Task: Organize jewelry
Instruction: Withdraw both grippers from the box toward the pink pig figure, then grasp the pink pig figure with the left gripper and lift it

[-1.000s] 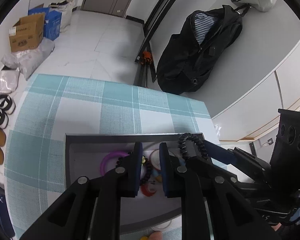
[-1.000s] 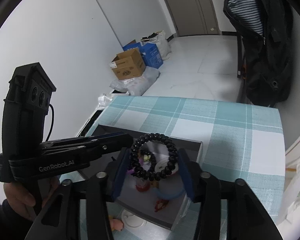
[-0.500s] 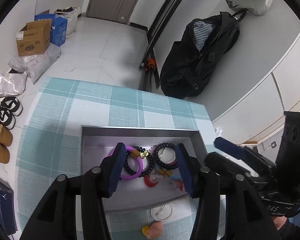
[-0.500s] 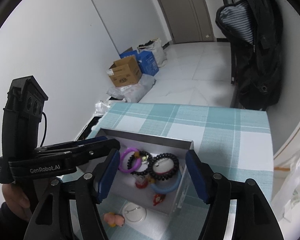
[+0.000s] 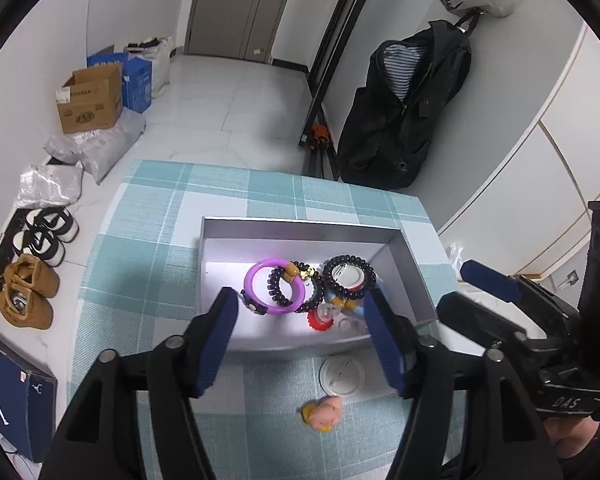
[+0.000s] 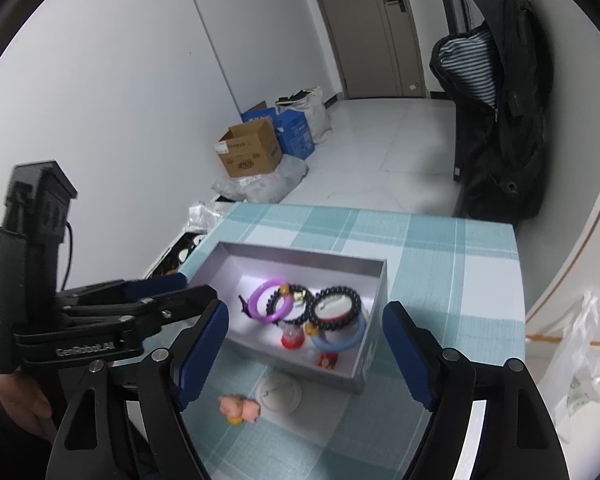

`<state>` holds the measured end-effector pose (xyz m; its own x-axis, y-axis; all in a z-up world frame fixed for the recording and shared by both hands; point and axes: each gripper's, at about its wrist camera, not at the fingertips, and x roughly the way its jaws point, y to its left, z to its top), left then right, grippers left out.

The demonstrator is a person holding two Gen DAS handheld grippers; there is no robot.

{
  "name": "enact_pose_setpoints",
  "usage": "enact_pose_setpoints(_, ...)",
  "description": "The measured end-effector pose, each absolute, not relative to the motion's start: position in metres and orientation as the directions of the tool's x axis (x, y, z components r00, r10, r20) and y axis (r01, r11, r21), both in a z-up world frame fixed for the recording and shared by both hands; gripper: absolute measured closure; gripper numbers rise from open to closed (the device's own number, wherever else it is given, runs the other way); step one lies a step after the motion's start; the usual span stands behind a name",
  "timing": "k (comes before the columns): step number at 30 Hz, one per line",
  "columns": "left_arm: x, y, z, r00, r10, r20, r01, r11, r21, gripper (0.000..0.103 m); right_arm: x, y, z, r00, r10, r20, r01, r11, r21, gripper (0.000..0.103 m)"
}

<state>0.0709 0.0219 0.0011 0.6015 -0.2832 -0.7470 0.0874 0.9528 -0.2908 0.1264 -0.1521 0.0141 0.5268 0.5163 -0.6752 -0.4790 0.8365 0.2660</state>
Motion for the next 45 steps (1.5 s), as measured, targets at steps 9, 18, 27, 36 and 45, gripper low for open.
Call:
enact_pose_setpoints(9, 0.055, 0.024, -0.008, 0.604, -0.222, -0.766, 0.060, 0.970, -0.234, 0.038, 0.111, -0.159, -0.004, 0.513, 0.483, -0.710, -0.464, 0.851, 0.244, 0.020)
enact_pose_setpoints(18, 0.039, 0.015, -0.018, 0.596, -0.197, -0.778, 0.073, 0.979, -0.192, 0.038, 0.097, -0.164, -0.011, 0.510, 0.455, -0.730, -0.466, 0.860, 0.210, 0.017)
enact_pose_setpoints(27, 0.031, 0.000, -0.043, 0.535, -0.190, -0.823, 0.132, 0.981, -0.141, 0.038, 0.090, -0.177, -0.023, 0.500, 0.418, -0.759, -0.446, 0.875, 0.188, 0.017)
enact_pose_setpoints(36, 0.041, -0.014, -0.062, 0.451, -0.237, -0.861, 0.168, 0.970, -0.179, 0.038, 0.085, -0.187, -0.024, 0.498, 0.407, -0.766, -0.437, 0.881, 0.184, 0.016)
enact_pose_setpoints(45, 0.040, -0.020, -0.062, 0.452, -0.222, -0.864, 0.198, 0.969, -0.145, 0.045, 0.086, -0.193, -0.027, 0.489, 0.397, -0.777, -0.424, 0.886, 0.186, 0.016)
